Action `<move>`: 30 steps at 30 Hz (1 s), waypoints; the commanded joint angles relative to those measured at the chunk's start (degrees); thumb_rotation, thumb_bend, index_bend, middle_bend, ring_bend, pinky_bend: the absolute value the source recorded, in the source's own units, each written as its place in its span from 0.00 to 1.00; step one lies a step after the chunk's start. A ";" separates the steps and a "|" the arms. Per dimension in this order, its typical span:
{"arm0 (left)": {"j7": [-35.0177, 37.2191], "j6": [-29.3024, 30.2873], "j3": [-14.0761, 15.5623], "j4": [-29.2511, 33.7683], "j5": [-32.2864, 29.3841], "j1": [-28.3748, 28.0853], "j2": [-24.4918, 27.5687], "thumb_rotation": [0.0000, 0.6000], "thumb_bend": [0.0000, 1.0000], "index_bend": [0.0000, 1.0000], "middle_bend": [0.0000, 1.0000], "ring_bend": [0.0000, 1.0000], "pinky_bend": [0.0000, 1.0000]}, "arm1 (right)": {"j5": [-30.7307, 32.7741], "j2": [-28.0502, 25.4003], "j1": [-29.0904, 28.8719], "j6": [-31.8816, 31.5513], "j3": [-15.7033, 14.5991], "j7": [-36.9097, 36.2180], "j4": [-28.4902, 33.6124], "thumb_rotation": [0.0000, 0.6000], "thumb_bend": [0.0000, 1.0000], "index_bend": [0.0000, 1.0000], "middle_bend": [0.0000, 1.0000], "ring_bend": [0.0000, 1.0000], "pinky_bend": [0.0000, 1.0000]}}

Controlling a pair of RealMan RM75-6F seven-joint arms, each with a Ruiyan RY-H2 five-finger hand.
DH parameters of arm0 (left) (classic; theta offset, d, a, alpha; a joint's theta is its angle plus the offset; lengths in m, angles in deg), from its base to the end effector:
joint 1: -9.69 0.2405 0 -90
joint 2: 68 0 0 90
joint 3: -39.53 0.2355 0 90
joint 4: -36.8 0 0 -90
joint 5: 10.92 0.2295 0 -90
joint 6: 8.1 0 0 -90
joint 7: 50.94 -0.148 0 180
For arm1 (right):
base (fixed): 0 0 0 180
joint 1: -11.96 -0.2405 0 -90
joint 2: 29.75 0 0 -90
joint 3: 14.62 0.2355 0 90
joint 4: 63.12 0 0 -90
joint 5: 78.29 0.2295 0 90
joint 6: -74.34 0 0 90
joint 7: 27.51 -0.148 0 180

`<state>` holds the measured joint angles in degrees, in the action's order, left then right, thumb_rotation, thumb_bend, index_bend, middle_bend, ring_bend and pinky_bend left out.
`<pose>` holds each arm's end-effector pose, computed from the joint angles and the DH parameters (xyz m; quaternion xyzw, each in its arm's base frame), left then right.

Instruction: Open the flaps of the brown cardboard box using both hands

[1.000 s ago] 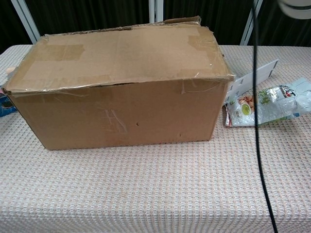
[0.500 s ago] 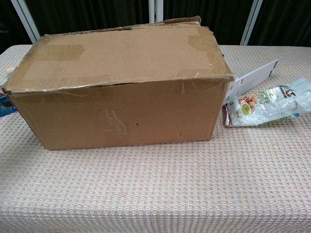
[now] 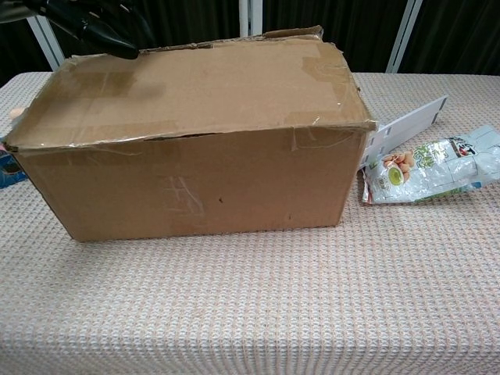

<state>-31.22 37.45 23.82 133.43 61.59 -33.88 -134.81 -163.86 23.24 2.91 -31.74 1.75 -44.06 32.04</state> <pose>-0.1070 0.3607 0.0595 -0.6714 -0.5071 -0.4675 0.2711 -0.2351 -0.2291 0.2660 0.4688 -0.1988 0.6381 0.5774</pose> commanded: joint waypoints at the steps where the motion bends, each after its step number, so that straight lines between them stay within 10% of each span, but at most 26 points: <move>1: -0.20 -0.30 0.11 -0.21 -0.77 -0.26 -0.07 0.74 0.00 0.13 0.33 0.10 0.21 | -0.23 0.59 -0.15 0.34 0.17 0.05 -0.52 1.00 0.20 0.00 0.00 0.00 0.00; 30: -3.01 -2.35 1.48 -0.80 -3.13 -2.39 -0.12 0.31 0.00 0.16 0.40 0.10 0.20 | -1.10 3.63 0.33 0.68 1.72 -0.21 -4.20 1.00 0.20 0.00 0.00 0.00 0.00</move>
<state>-34.23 34.28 25.64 132.60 58.50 -36.40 -134.82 -165.01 26.85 3.22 -31.10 3.43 -44.24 27.88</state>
